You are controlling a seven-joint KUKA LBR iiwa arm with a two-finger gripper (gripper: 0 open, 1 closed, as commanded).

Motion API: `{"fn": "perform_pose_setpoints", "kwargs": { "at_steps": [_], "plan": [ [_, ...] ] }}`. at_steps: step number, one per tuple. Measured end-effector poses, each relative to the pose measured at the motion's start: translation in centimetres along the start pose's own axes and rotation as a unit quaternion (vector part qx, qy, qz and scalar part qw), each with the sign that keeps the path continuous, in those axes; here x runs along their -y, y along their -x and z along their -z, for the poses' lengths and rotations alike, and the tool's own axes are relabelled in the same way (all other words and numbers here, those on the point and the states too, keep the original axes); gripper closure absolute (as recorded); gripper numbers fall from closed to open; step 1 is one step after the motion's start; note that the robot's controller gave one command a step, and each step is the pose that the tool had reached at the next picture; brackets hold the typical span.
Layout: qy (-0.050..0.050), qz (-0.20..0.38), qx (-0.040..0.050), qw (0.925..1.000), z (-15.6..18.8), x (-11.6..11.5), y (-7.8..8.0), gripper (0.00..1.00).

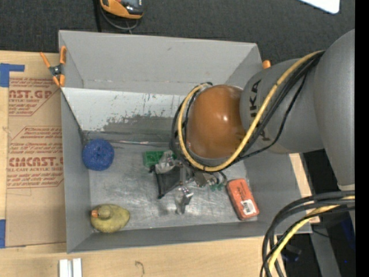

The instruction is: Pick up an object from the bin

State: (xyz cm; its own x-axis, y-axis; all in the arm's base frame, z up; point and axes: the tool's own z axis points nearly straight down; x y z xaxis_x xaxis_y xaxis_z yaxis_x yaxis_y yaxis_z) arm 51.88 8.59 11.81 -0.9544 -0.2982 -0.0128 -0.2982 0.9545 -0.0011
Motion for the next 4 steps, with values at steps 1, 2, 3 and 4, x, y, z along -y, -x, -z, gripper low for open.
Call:
{"fn": "perform_pose_setpoints", "kwargs": {
  "at_steps": [1, 2, 3, 4],
  "plan": [
    [0.002, 0.036, -0.0080, 0.9993, -3.0, 1.5, -0.1, 0.00],
    [0.001, -0.105, -0.0058, 0.9945, -3.5, 2.9, 1.5, 0.00],
    [0.000, -0.071, -0.0060, 0.9974, -3.8, 3.6, 2.8, 0.00],
    [0.003, -0.108, -0.0071, 0.9941, -4.4, 5.8, 4.0, 1.00]
  ]
}}
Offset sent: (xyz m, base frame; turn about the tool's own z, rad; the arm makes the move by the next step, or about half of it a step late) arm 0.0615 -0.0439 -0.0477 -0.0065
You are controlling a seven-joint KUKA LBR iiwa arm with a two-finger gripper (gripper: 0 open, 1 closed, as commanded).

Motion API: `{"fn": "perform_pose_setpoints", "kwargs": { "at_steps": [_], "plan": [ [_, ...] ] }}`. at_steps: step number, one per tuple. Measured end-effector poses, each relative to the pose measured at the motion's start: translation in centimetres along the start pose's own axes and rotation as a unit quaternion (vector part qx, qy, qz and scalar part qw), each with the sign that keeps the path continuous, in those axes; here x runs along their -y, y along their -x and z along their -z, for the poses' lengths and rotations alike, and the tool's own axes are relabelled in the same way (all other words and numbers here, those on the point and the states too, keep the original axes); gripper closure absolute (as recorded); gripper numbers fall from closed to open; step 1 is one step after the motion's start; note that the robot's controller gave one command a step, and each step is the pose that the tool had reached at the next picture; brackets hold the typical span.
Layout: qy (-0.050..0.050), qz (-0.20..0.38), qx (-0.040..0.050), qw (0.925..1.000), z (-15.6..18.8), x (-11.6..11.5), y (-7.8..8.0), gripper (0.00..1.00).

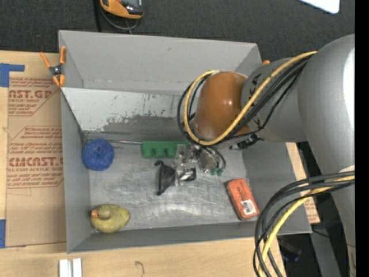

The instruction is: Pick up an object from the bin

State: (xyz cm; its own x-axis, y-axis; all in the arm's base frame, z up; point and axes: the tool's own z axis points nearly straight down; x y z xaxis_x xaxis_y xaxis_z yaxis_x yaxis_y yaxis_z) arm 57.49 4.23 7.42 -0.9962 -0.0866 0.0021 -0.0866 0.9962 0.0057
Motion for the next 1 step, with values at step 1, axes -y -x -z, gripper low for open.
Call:
{"fn": "perform_pose_setpoints", "kwargs": {
  "at_steps": [1],
  "plan": [
    [0.000, 0.000, 0.0001, 1.0000, 0.00, 0.01, 0.00, 1.00]
  ]
}}
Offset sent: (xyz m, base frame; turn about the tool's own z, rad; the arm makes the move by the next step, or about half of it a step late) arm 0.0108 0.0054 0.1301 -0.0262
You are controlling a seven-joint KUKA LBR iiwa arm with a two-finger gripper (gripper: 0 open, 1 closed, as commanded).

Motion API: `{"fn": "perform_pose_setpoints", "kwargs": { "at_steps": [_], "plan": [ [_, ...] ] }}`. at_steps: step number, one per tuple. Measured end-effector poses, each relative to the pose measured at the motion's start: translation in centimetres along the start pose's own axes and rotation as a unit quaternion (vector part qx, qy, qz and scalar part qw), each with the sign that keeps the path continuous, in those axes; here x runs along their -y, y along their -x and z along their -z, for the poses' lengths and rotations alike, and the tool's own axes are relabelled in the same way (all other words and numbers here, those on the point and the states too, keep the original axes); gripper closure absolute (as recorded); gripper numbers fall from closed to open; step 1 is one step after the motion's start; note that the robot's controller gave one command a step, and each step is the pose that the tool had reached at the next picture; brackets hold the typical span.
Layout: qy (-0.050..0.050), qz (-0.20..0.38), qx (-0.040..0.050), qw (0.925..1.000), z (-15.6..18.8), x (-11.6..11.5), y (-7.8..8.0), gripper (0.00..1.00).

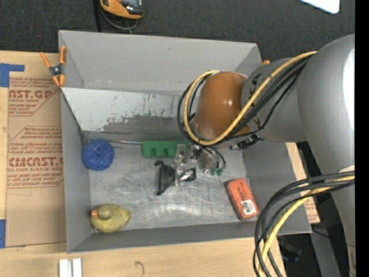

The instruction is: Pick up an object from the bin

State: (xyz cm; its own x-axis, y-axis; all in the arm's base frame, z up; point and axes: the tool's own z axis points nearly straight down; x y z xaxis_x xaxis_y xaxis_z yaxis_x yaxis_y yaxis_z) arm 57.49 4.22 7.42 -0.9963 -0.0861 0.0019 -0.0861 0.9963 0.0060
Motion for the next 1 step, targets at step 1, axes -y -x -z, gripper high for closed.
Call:
{"fn": "perform_pose_setpoints", "kwargs": {
  "at_steps": [1],
  "plan": [
    [-0.003, 0.013, 0.0027, 0.9999, 13.03, -0.56, 1.18, 1.00]
  ]
}}
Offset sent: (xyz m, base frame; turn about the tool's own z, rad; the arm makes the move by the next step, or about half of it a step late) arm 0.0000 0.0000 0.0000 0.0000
